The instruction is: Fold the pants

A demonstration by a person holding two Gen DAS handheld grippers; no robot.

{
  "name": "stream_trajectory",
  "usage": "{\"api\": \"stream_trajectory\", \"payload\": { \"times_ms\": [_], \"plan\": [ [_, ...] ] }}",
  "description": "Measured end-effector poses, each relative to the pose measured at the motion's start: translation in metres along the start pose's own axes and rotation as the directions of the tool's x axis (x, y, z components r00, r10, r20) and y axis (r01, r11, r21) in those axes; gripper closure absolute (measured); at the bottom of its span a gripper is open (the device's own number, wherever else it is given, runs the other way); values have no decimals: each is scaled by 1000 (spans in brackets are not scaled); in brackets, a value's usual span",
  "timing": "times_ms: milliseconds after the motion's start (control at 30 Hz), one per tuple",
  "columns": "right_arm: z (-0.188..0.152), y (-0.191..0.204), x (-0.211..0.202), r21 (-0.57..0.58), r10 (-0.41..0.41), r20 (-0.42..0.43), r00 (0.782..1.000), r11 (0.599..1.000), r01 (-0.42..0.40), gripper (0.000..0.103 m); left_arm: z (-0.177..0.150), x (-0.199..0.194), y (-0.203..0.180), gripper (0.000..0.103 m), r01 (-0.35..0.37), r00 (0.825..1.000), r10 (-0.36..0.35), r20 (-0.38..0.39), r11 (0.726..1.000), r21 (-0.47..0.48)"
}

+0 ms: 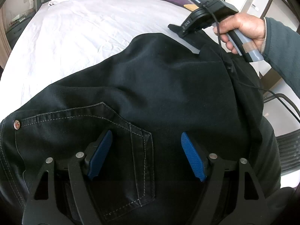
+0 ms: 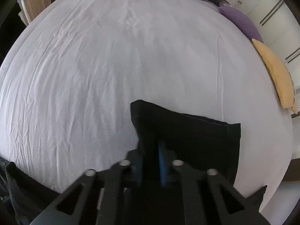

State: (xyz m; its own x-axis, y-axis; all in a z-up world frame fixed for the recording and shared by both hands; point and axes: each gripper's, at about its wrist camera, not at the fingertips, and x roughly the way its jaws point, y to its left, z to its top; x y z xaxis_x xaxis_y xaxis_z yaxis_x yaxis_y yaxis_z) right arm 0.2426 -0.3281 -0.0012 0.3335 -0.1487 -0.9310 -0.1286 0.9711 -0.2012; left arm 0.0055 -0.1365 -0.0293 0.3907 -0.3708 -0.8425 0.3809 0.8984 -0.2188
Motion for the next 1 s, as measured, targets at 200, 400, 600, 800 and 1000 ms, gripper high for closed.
{"api": "stream_trajectory", "payload": {
  "times_ms": [200,400,600,800,1000],
  "plan": [
    [-25,-39,-46,114,44,158,986,991,-63,99,1,1,-4,28,-6,1000,6,-5,1000,2],
    [-120,-133,-115,408,37,398,917,888,-213,99,3,1,-10,28,-30,999,30,-18,1000,-2],
    [-270,-222,-116,687,-51,537,842,606,-402,99,12,6,-20,20,-47,998,46,-43,999,-17],
    [-348,-259,-64,767,36,563,826,350,-538,94,22,14,-32,12,-76,995,74,-69,997,-18],
    [-362,-265,-29,691,139,697,704,133,-710,39,27,19,-39,11,-98,991,96,-88,995,-13]
  ]
}}
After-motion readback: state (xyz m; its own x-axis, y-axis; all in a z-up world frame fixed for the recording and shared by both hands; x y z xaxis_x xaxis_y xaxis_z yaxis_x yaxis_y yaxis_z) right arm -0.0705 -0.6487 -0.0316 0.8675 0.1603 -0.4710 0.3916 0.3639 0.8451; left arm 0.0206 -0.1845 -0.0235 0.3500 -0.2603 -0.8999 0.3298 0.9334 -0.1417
